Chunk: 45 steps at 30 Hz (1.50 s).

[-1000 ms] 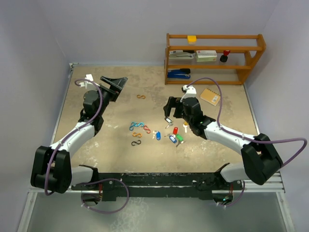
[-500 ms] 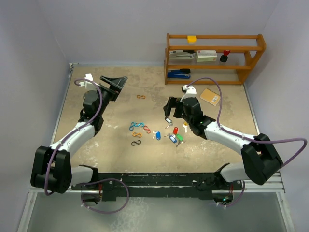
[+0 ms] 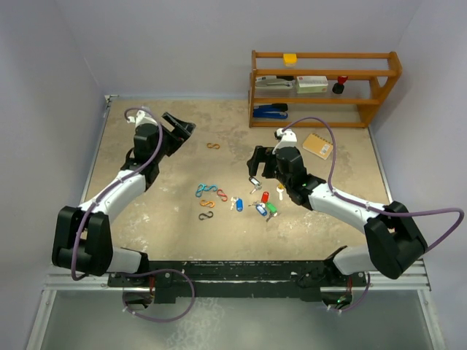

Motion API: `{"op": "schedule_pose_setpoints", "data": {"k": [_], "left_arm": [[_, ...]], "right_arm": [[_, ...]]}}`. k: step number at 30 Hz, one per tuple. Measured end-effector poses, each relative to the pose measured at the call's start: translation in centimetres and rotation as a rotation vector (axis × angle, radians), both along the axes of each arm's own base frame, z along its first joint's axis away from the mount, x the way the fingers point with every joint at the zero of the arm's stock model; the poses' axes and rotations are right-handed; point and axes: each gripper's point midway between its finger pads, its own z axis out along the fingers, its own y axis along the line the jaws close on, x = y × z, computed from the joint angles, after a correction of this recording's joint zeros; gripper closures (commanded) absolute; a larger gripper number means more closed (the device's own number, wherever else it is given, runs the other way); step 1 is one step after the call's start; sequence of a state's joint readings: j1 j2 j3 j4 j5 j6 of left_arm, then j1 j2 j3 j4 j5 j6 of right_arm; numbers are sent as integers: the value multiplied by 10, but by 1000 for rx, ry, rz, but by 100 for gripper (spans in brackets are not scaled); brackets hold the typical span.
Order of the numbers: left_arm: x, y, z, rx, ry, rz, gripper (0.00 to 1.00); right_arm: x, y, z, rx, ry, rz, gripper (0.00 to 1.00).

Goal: Put the keys on the keyring

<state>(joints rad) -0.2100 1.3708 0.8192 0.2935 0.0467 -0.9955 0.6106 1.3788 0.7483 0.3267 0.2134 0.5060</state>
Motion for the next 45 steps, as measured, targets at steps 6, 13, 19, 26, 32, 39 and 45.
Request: {"op": "schedule_pose_setpoints", "data": {"k": [6,13,19,26,32,39,45], "left_arm": [[3,6,-14,108,60,8,15],[4,-8,-38,246,160,-24,15],[-11,-18,-38,394,168,-47,17],[-54,3,-50,515,140,-62,22],[-84,16,-82,584,178,-85,24],[-99,19,-109,630,221,-108,24],[-101,8,-118,644,225,-136,24]], "right_arm": [[0,0,0,0,1,0,0],[0,0,-1,-1,1,0,0],[0,4,-7,-3,20,19,0],[-1,5,-8,-3,24,24,0],[-1,5,-8,-2,24,24,0],[1,8,-11,1,25,31,0],[0,10,-12,3,31,42,0]]}}
